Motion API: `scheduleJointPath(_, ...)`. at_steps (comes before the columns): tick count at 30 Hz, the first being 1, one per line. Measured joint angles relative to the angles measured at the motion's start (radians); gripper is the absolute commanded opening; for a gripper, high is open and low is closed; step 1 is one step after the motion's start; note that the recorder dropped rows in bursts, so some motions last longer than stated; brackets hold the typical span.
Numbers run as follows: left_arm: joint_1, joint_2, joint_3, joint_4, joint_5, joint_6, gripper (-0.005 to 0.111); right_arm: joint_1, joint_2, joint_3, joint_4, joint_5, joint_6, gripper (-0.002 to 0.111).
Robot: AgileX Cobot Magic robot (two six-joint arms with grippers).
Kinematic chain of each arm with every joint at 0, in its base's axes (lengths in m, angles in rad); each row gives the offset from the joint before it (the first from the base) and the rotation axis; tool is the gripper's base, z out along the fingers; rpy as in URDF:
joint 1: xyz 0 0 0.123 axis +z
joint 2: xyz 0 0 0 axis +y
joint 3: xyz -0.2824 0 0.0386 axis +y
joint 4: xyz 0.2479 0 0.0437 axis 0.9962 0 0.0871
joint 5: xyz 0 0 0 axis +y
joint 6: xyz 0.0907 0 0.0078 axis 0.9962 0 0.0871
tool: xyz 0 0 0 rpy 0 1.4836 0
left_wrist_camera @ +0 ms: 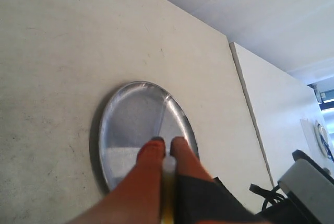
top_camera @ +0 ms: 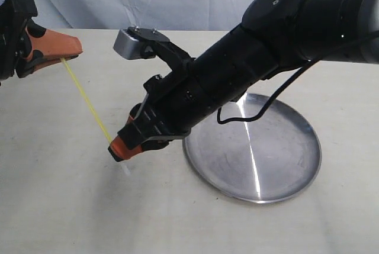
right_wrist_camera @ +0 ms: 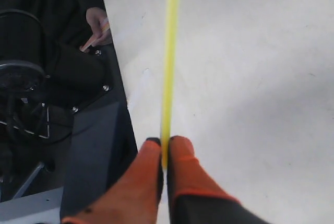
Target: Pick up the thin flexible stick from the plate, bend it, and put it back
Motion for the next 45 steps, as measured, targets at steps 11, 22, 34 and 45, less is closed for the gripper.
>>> scheduleJointPath(11,0.0,0.0,0.0,0.0,-0.002,0.0,0.0,0.0,0.0,0.0,0.029,-0.009,0.0,0.051)
scheduleJointPath(22,0.0,0.0,0.0,0.0,-0.002,0.006,0.0,0.019,0.017,0.0,0.075,-0.107,0.0,0.051)
scheduleJointPath(34,0.0,0.0,0.0,-0.002,-0.005,0.025,0.0,0.054,0.036,0.0,0.091,-0.167,-0.002,0.0)
scheduleJointPath(45,0.0,0.0,-0.004,-0.007,-0.025,0.047,0.0,0.058,0.036,0.0,0.147,-0.213,-0.015,0.0)
